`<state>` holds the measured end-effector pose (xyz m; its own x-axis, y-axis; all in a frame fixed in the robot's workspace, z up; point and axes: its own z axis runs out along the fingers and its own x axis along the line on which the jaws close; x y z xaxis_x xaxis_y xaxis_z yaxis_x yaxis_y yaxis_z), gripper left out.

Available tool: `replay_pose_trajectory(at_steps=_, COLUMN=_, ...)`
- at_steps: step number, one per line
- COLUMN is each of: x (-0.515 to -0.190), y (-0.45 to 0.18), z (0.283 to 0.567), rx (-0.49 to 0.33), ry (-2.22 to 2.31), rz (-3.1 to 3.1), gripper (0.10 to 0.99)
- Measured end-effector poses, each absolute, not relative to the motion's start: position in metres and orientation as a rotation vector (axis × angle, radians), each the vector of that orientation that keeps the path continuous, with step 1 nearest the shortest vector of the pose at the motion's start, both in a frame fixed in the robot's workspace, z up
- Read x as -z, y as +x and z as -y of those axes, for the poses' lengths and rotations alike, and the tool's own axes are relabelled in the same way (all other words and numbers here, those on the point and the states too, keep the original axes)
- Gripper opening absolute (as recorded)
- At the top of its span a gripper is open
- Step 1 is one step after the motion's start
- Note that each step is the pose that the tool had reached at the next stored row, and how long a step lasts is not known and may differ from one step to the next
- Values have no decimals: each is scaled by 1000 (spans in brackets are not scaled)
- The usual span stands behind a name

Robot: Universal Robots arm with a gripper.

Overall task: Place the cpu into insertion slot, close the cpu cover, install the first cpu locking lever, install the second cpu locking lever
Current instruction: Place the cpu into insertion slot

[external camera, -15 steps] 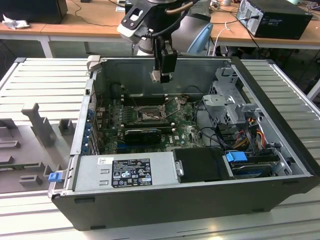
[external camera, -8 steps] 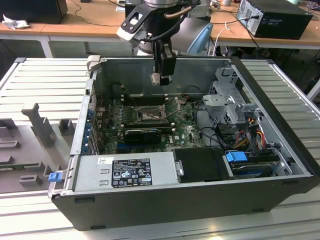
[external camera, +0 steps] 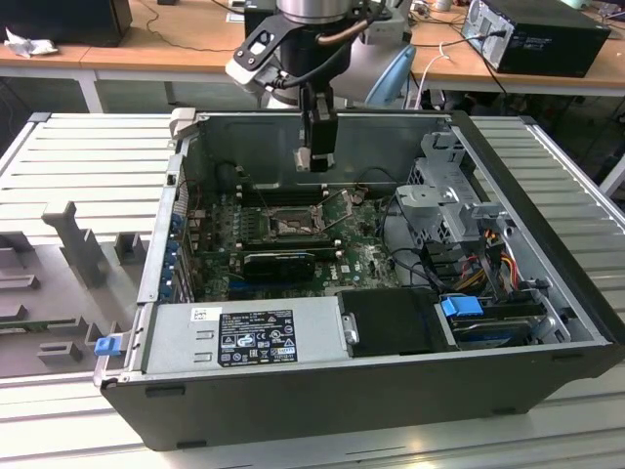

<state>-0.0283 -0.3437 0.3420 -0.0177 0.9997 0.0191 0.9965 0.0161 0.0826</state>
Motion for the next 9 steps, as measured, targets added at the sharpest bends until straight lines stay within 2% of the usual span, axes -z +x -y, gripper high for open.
replay_pose_trajectory(at_steps=9, x=-332, y=-28, z=344, rx=-78, ry=2189, rz=-2222, gripper=533)
